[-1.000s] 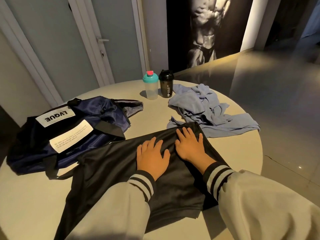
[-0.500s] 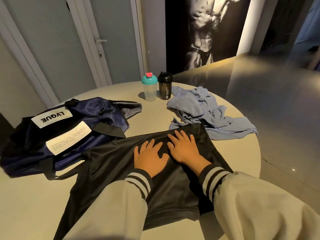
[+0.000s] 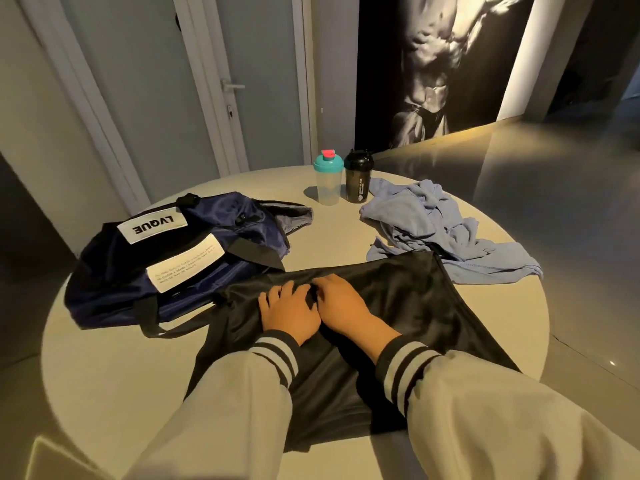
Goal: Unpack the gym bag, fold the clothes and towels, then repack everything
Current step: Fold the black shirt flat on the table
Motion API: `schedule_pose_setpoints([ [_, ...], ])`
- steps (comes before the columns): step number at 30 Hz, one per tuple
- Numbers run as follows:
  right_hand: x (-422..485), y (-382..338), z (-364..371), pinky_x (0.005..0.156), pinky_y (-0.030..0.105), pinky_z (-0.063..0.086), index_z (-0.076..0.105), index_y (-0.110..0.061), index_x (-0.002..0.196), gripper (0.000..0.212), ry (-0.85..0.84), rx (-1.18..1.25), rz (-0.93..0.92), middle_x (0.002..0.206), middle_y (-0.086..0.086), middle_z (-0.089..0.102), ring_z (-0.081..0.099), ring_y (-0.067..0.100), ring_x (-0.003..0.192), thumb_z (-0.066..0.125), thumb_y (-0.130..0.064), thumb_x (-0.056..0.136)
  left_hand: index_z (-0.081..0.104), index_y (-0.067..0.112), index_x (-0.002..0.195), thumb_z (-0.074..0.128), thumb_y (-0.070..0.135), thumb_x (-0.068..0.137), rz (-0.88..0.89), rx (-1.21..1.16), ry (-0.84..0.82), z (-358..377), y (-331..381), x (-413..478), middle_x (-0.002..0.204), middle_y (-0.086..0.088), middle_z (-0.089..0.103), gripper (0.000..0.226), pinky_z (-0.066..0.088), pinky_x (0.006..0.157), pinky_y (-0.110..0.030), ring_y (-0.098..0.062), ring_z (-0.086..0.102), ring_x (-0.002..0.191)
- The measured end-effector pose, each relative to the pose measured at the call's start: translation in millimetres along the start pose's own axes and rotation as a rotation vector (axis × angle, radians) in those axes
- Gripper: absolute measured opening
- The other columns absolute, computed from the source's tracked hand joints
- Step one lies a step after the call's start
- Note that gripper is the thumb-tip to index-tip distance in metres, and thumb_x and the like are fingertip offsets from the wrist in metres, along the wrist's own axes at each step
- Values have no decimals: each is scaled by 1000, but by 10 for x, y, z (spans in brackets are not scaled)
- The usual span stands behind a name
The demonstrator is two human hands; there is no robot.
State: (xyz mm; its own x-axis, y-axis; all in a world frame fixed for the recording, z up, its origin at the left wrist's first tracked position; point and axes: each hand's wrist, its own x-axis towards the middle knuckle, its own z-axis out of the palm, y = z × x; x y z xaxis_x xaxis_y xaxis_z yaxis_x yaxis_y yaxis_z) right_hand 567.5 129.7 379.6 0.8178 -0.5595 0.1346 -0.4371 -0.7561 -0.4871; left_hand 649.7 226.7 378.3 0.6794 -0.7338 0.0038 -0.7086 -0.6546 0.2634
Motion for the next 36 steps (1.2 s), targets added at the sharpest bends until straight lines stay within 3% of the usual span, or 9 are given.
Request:
schedule_pose_setpoints([
  [3,5,-104,145,117,44,24,47,-14,146,44,-42,-35,20,149,10,47,40,26,138,34,-27,106,30,34,155,41,48,101,41,-58,-66,-41,-214,-7,167,-3,19,58,7,125,-45,-26,15,153],
  [8,-77,65,113,122,47,8,28,-25,157,55,-143,-193,18,165,2,20,12,23,153,27,-45,106,39,27,153,41,50,102,-61,-19,45,-198,-739,33,166,-4,22,56,6,126,-44,-24,16,153],
  [11,-100,60,61,122,49,9,31,-26,154,55,-155,-167,44,164,2,23,15,23,152,33,-44,102,38,36,151,40,57,100,-99,-24,31,-207,-839,-43,168,-1,13,55,-1,123,-51,-27,6,154],
  [15,-119,-183,41,119,54,17,45,-22,143,51,-102,-119,128,150,5,41,36,28,139,42,-40,95,41,37,147,44,62,95,-49,-60,6,-203,-696,-197,163,-3,27,59,18,122,-49,-31,20,148],
  [19,-149,-481,191,111,43,36,52,-14,138,43,-21,11,-14,141,9,51,48,29,127,49,-25,96,50,37,140,49,50,95,16,-65,-17,-252,-559,-345,158,-1,35,48,26,116,-46,-29,28,143],
  [25,-322,-377,261,118,46,22,35,-21,153,54,-95,-162,-41,158,5,34,31,25,145,37,-43,104,56,27,132,56,29,99,-82,-334,218,-214,-892,-514,157,-5,27,34,27,118,-45,-28,20,144],
  [29,-378,-450,268,122,52,9,31,-28,155,60,-154,-189,2,163,3,25,18,23,151,30,-57,102,54,28,130,56,37,99,-143,-356,232,-203,-1011,-587,134,-7,51,32,37,109,-44,-29,39,126],
  [33,-399,-683,365,118,48,23,42,-24,150,55,29,-204,-49,154,6,38,32,25,142,33,-52,103,51,26,142,50,30,104,-63,-389,225,-177,-1032,-594,140,-5,55,38,38,111,-44,-27,41,132],
  [36,-409,-817,453,119,51,21,39,-24,151,54,-26,-172,-37,154,5,39,33,24,143,33,-48,103,45,23,149,47,15,103,-58,-466,203,-187,-1068,-592,149,-6,48,47,33,117,-41,-25,38,140],
])
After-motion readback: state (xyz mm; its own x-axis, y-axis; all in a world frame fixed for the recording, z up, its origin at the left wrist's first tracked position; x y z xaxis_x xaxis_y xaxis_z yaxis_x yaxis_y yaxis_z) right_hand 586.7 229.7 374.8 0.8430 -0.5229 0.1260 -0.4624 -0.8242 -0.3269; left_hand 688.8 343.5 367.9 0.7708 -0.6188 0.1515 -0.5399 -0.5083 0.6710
